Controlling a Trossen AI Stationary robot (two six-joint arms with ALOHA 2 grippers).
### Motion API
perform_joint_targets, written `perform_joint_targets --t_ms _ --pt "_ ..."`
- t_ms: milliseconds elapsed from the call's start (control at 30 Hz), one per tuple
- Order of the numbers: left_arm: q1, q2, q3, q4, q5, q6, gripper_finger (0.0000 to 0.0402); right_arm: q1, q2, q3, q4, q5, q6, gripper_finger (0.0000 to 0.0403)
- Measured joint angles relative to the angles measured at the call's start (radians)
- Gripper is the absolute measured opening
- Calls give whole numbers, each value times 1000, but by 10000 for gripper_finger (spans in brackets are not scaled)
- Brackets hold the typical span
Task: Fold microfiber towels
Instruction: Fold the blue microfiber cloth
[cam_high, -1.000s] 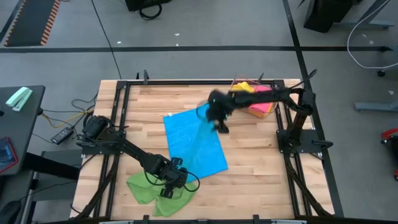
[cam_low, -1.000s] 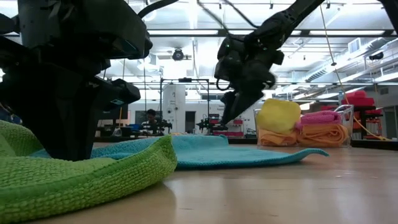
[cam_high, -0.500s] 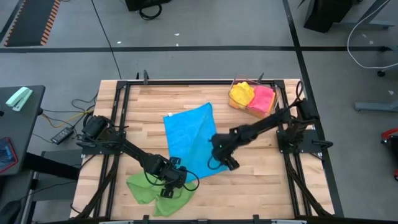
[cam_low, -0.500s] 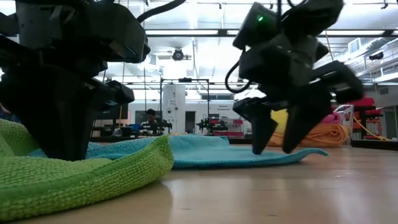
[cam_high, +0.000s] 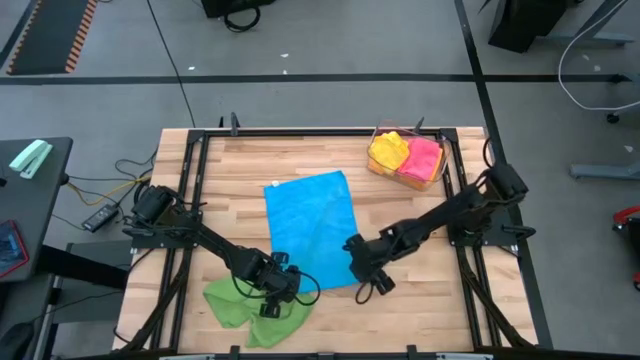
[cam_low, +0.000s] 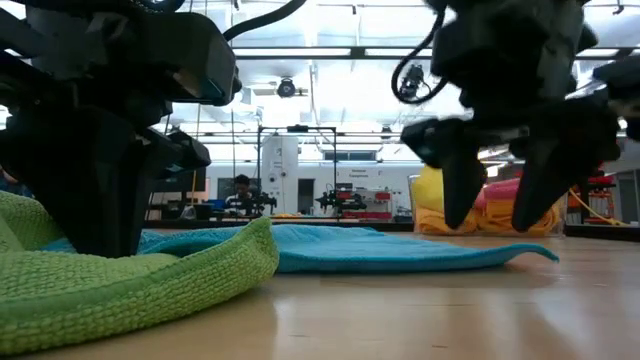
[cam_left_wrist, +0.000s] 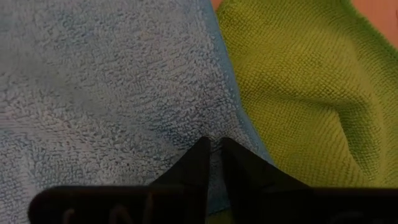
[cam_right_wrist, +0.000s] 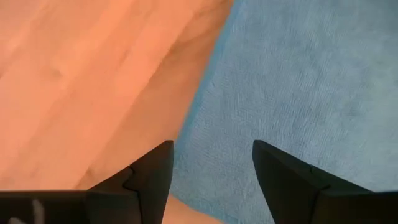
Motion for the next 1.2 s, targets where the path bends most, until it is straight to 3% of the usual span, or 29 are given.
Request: perform_joint_targets --t_ms 500,700,833,1067,1200 --pt "6 0 0 -2 3 25 46 149 -12 -107 113 303 46 227" --pt "13 1 12 -20 3 23 39 153 -14 -137 142 332 58 219" --pt "19 2 92 -90 -1 54 35 154 -14 -140 146 325 58 170" --pt "3 2 138 -164 -1 43 40 153 -12 -141 135 286 86 33" --pt "-28 2 134 -150 -11 79 56 152 -16 -141 129 279 92 9"
